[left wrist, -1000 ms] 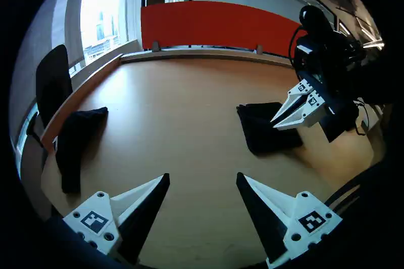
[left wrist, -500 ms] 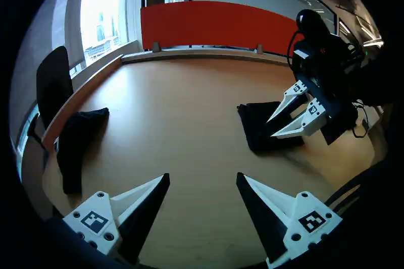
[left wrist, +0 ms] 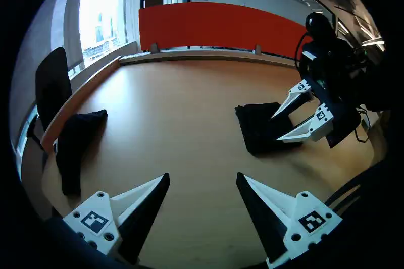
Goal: Fold towel
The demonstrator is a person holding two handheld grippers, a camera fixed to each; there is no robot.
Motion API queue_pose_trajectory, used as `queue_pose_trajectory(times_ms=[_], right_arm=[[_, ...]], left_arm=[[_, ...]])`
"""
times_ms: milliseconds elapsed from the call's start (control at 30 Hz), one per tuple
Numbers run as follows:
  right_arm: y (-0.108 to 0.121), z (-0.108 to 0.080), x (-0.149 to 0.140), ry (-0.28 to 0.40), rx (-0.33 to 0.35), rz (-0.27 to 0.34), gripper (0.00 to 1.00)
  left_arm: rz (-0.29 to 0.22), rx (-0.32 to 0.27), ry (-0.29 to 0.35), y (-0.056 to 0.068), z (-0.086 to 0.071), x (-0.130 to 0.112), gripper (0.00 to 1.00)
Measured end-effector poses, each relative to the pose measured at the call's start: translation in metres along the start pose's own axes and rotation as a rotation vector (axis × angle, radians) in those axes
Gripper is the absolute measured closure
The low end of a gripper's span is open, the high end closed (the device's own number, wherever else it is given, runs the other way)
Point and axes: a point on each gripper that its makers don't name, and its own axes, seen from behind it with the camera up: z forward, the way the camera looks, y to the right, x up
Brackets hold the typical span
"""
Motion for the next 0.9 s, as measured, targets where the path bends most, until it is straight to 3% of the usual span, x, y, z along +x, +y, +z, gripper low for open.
queue_pose_trajectory(times_ms=[900], right_arm=[[-0.001, -0.040, -0.072, -0.059, -0.110, 0.118, 0.26]], left_arm=[[0.013, -0.014, 0.003, 0.002, 0.000, 0.005, 0.02]])
